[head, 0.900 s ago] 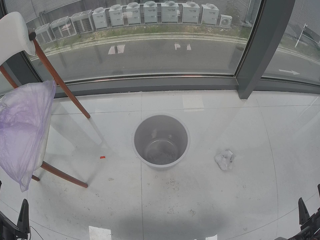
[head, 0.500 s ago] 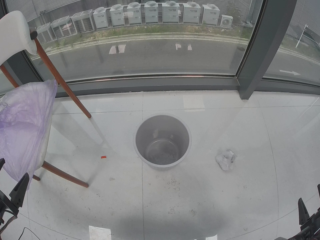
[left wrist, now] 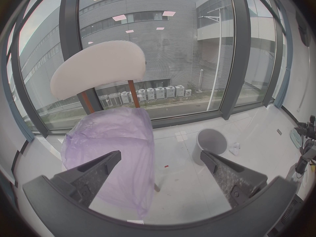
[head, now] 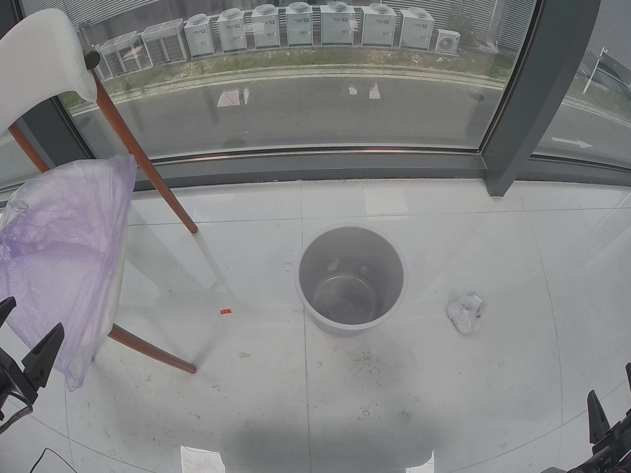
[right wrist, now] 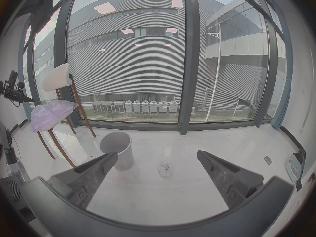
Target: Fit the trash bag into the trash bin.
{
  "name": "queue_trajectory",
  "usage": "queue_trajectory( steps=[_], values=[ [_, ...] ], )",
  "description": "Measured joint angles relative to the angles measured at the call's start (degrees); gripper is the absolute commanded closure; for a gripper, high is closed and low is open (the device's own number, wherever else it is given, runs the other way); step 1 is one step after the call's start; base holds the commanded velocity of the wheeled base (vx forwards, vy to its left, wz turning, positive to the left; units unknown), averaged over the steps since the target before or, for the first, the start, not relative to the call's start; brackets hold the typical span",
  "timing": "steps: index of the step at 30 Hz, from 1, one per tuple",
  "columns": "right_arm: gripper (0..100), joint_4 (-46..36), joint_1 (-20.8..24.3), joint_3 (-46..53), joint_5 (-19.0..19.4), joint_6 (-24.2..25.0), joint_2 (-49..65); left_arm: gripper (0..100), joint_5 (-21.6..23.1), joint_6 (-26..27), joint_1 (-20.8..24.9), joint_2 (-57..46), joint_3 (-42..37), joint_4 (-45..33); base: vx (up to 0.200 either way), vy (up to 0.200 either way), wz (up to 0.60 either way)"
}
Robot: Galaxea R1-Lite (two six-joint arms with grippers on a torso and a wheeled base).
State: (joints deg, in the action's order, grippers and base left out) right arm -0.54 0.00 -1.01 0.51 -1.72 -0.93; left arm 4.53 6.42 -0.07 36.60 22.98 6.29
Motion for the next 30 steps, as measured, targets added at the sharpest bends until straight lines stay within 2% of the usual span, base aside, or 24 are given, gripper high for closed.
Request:
queue_trajectory(
  steps=[3, 9, 15, 20, 23, 27, 30],
  values=[
    [0, 0.0, 0.0, 0.0, 0.0, 0.0, 0.0, 0, 0.3, 1.4, 0.1, 2.8, 1.0, 0.6, 0.0, 0.0, 0.0],
    [0, 0.0, 0.0, 0.0, 0.0, 0.0, 0.0, 0, 1.3, 10.0, 2.5, 7.9, 1.9, 1.8, 0.0, 0.0, 0.0],
    [0, 0.0, 0.0, 0.0, 0.0, 0.0, 0.0, 0, 2.0, 11.2, 8.4, 14.1, 2.4, 3.8, 0.0, 0.0, 0.0],
    [0, 0.1, 0.0, 0.0, 0.0, 0.2, 0.0, 0, 1.9, 11.4, 11.4, 21.6, 2.5, 12.0, 0.0, 0.0, 0.0],
    [0, 0.1, 0.0, 0.0, 0.0, 0.2, 0.0, 0, -0.4, 11.5, 12.9, 25.1, 2.5, 13.8, 0.0, 0.0, 0.0],
    [0, 0.1, 0.0, 0.0, 0.0, 0.3, 0.0, 0, -7.6, 11.3, 13.6, 28.5, 3.1, 13.8, 0.0, 0.0, 0.0],
    [0, 0.1, 0.0, 0.0, 0.0, 0.3, 0.0, 0, -10.8, 11.2, 13.8, 31.3, 4.5, 13.6, 0.0, 0.0, 0.0]
  ],
)
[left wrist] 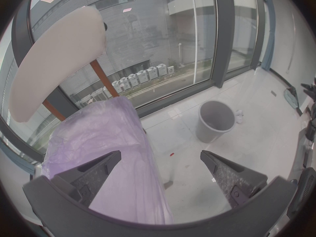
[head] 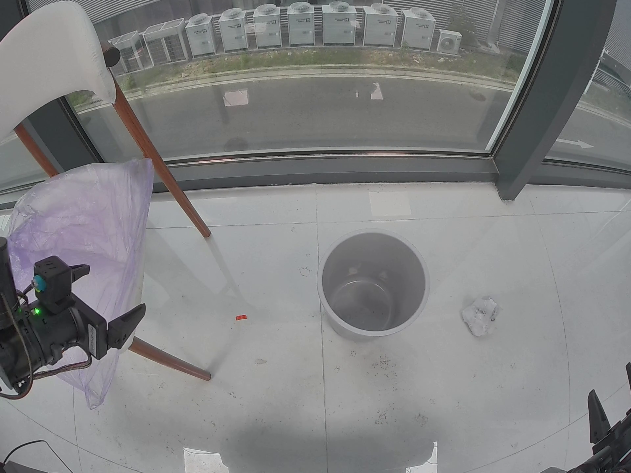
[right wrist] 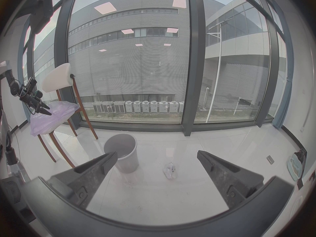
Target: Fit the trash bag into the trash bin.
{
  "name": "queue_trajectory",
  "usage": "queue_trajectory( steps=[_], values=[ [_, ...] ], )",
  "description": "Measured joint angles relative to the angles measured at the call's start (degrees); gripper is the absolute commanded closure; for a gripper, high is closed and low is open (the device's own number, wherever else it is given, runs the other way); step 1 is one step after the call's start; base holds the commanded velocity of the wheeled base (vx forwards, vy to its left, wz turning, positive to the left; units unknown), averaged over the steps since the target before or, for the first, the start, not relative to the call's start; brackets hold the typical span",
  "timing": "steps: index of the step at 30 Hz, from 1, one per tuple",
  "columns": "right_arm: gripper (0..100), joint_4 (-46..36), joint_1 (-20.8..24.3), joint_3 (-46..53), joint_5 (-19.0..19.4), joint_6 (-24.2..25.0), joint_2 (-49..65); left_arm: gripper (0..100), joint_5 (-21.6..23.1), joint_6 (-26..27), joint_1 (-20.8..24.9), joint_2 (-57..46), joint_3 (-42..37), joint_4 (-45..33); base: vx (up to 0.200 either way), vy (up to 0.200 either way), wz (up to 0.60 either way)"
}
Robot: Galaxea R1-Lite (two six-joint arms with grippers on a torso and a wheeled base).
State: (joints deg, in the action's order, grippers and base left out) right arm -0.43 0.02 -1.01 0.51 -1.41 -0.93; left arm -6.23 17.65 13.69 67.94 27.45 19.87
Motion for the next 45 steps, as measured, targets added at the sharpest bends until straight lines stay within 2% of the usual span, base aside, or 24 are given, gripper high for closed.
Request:
queue_trajectory(
  steps=[3, 7, 13, 19, 29, 30, 45],
  values=[
    [0, 0.0, 0.0, 0.0, 0.0, 0.0, 0.0, 0, -3.8, 0.1, 0.0, 3.3, 2.2, -0.2, 0.0, 0.0, 0.0],
    [0, 0.0, 0.0, 0.0, 0.0, 0.1, 0.0, 0, -5.6, 0.4, 0.0, 6.9, 4.4, -0.2, 0.0, 0.0, 0.0],
    [0, 0.0, 0.0, 0.0, 0.0, 0.1, 0.0, 0, -5.8, 2.9, -0.3, 12.1, 5.8, 0.0, 0.0, 0.0, 0.0],
    [0, 0.1, 0.0, 0.0, 0.0, 0.2, 0.0, 0, -5.8, 6.4, -3.1, 15.8, 7.6, 0.8, 0.0, 0.0, 0.0],
    [0, 0.1, 0.0, 0.0, 0.0, 0.2, 0.0, 0, -5.9, 7.0, -5.0, 19.7, 8.8, 1.7, 0.0, 0.0, 0.0],
    [0, 0.1, 0.0, 0.0, 0.0, 0.2, 0.0, 100, -5.9, 7.1, -5.1, 20.0, 8.8, 2.0, 0.0, 0.0, 0.0],
    [0, 0.2, 0.0, 0.0, 0.0, 0.3, 0.0, 100, -5.6, 7.1, -5.4, 20.1, 8.4, 2.3, 0.0, 0.0, 0.0]
  ],
)
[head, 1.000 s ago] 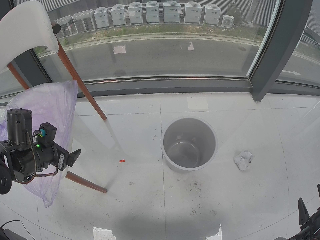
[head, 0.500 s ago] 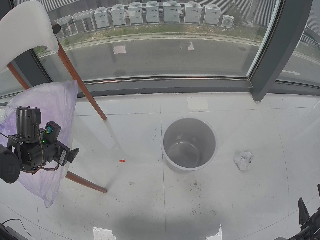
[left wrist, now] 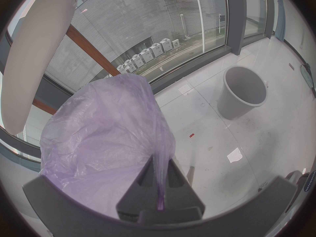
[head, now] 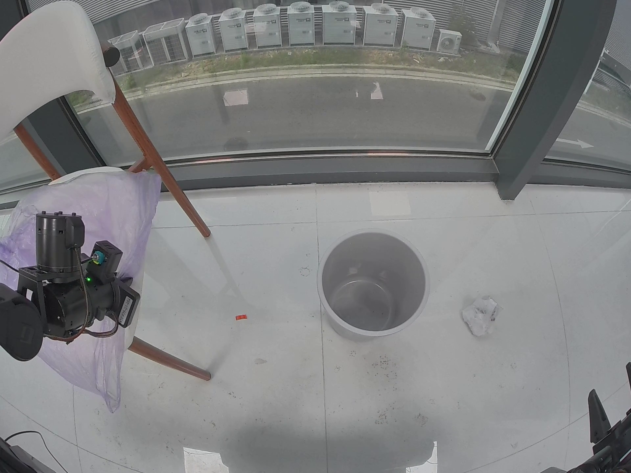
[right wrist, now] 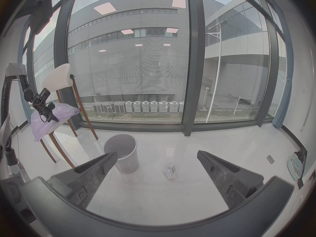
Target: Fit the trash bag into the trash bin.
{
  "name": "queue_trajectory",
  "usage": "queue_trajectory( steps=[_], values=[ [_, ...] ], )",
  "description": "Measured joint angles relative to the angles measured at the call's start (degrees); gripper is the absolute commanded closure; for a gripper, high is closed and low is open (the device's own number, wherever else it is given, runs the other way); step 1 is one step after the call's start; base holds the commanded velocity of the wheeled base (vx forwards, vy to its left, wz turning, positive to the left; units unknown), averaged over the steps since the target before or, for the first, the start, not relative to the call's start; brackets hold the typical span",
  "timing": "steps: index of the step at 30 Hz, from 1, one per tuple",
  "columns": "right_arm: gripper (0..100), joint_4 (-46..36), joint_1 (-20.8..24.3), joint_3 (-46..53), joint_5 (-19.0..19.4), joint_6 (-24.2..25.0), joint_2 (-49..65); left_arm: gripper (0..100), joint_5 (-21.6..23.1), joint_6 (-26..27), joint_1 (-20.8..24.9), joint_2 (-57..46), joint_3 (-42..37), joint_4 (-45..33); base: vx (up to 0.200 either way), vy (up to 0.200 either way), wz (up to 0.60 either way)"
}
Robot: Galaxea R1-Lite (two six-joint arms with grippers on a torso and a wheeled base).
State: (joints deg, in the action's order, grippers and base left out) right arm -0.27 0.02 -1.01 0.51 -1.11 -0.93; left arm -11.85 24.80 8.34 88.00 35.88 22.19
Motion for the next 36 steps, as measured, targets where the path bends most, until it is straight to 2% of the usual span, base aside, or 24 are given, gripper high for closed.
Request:
queue_trajectory(
  steps=[4, 8, 11, 17, 19, 21, 24, 28, 36],
  values=[
    [0, 0.0, 0.0, 0.0, 0.0, 0.0, 0.0, 100, 1.6, -0.5, 0.0, -2.8, -0.2, -0.3, 0.0, 0.0, 0.0],
    [0, 0.0, 0.0, 0.0, 0.0, 0.0, 0.0, 100, 7.3, -3.2, -0.1, -6.2, -0.1, -1.5, 0.0, 0.0, 0.0],
    [0, 0.0, 0.0, 0.0, 0.0, 0.0, 0.0, 100, 11.3, -9.4, -0.1, -8.6, 0.1, -2.6, 0.0, 0.0, 0.0],
    [0, 0.0, 0.0, 0.0, 0.0, 0.0, 0.0, 100, 19.5, -29.6, 0.2, -12.7, 1.2, -2.6, 0.0, -0.133, 0.0],
    [0, -0.1, 0.0, 0.0, 0.0, 0.0, 0.0, 100, 22.9, -32.6, 0.6, -13.5, 1.9, -1.3, 0.0, -0.2, 0.0],
    [0, -0.1, 0.0, 0.0, 0.0, 0.0, 0.0, 100, 26.6, -34.0, 1.0, -14.1, 3.0, 0.3, 0.0, -0.2, 0.0],
    [0, 0.0, 0.0, 0.0, 0.0, 0.0, 0.0, 100, 29.5, -34.5, 2.0, -14.2, 4.7, 2.4, 0.0, -0.2, 0.0],
    [0, -0.1, 0.0, 0.0, 0.0, 0.1, 0.0, 100, 30.4, -35.0, 5.0, -14.0, 6.0, 3.6, 0.0, -0.2, 0.0],
    [0, -0.1, 0.0, 0.0, 0.0, 0.1, 0.0, 100, 32.1, -37.6, 14.1, -11.5, 10.8, 4.6, 0.0, -0.2, 0.0]
  ],
)
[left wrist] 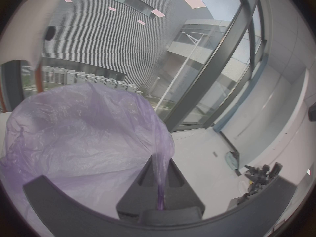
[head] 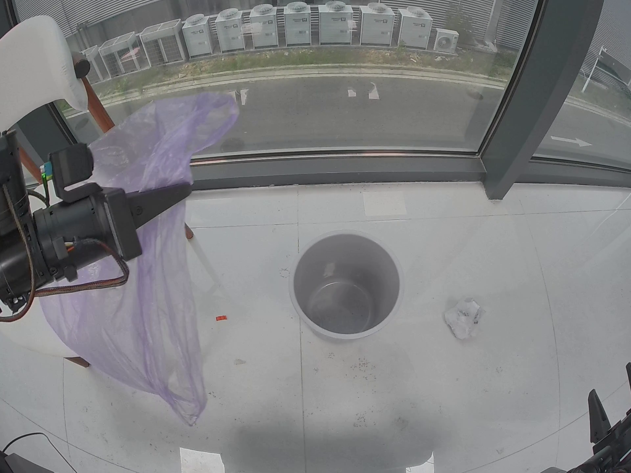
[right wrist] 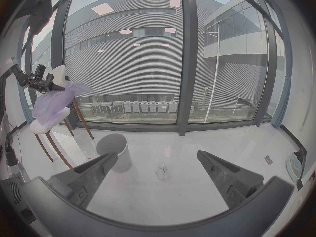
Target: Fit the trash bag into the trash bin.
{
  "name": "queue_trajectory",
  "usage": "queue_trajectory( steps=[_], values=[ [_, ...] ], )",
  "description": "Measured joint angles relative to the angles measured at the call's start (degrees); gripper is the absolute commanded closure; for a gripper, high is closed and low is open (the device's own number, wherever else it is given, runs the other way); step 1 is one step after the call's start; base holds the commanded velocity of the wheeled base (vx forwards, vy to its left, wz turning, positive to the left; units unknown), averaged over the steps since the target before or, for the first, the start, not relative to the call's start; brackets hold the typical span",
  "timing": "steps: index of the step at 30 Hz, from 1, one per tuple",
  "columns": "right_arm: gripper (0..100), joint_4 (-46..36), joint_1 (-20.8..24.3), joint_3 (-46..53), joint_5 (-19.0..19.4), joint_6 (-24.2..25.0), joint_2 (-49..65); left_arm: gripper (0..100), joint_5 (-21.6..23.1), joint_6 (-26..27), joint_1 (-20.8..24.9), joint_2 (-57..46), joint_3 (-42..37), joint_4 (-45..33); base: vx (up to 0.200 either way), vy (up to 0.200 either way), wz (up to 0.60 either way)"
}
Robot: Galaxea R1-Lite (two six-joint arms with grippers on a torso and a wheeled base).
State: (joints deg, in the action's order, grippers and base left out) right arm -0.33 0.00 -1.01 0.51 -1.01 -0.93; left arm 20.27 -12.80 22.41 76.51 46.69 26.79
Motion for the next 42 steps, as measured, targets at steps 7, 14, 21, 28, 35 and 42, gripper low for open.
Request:
queue_trajectory(
  steps=[7, 14, 21, 28, 35, 42],
  values=[
    [0, 0.0, 0.0, 0.0, 0.0, 0.0, 0.0, 100, 4.1, -0.8, 3.5, 6.8, 6.1, 0.1, 0.0, -0.2, 0.0],
    [0, 0.0, 0.0, 0.0, 0.0, 0.0, 0.0, 100, 4.4, -0.8, 4.1, 14.1, 11.2, 1.3, 0.0, 0.0, 0.0],
    [0, 0.0, 0.0, 0.0, 0.0, -0.1, 0.0, 100, 4.1, -1.6, 5.8, 22.5, 16.3, 8.0, 0.0, 0.0, 0.0],
    [0, 0.0, 0.0, 0.0, 0.0, -0.1, 0.0, 100, 4.3, -2.8, 7.8, 27.5, 17.8, 8.9, 0.0, 0.0, 0.0],
    [0, 0.0, 0.0, 0.0, 0.0, 0.0, 0.0, 100, 4.2, -3.0, 8.0, 30.4, 19.6, 9.0, 0.0, 0.0, 0.0],
    [0, 0.0, 0.0, 0.0, 0.0, 0.0, 0.0, 100, 3.9, -7.3, 10.2, 31.1, 23.1, 8.5, 0.0, 0.0, 0.0]
  ],
)
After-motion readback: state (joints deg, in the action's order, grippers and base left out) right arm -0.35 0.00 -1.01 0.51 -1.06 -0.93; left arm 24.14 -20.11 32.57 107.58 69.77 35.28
